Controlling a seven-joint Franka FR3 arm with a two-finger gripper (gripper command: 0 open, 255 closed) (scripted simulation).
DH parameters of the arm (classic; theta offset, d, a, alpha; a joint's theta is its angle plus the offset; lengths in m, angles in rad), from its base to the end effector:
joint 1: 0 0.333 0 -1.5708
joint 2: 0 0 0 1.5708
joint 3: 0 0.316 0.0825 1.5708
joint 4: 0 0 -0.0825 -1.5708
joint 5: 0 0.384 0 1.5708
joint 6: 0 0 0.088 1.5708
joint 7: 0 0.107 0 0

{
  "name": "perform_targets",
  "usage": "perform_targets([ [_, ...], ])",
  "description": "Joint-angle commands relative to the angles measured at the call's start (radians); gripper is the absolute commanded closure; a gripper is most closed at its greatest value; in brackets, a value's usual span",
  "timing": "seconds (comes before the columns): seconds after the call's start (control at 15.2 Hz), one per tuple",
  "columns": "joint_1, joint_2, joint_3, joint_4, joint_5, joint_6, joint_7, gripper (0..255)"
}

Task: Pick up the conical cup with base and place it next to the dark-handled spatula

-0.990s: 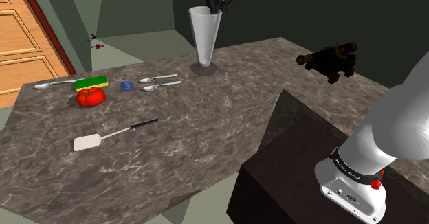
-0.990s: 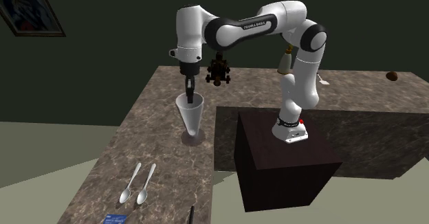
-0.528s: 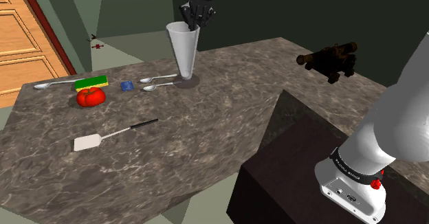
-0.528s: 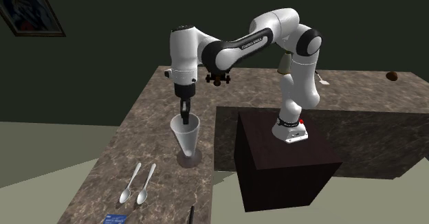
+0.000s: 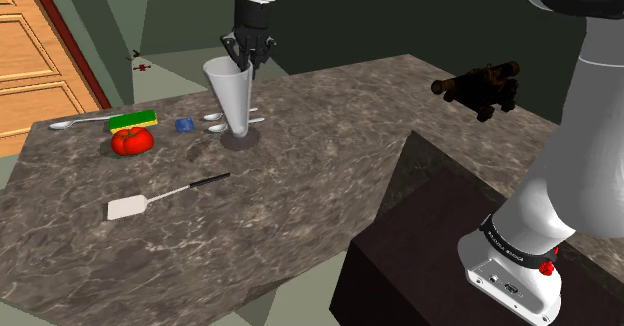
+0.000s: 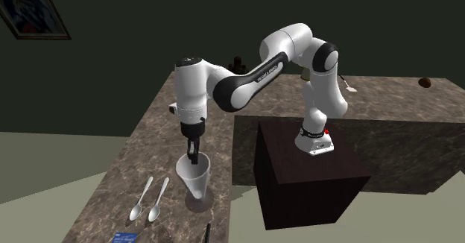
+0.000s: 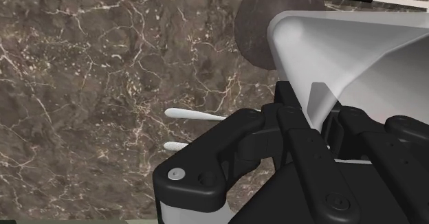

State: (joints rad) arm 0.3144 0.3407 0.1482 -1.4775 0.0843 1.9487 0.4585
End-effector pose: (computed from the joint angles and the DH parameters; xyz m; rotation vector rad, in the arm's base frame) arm 0.6090 0.2946 0.4972 -2.9647 0.0497 -0.0929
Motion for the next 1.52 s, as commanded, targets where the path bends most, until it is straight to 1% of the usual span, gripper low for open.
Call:
perform_targets([
  [0.0, 0.012, 0.024, 0.003, -0.001, -0.006, 0.029, 0.014, 255],
  [0.86, 0.012, 0.056, 0.002, -0.126, -0.003, 0.185, -0.002, 255],
  [1.32, 0.012, 0.056, 0.002, -0.126, -0.003, 0.185, -0.002, 255],
  [1.39, 0.012, 0.056, 0.002, -0.126, -0.003, 0.185, -0.002, 0],
  [1.45, 0.012, 0.056, 0.002, -0.126, -0.003, 0.185, -0.002, 0],
])
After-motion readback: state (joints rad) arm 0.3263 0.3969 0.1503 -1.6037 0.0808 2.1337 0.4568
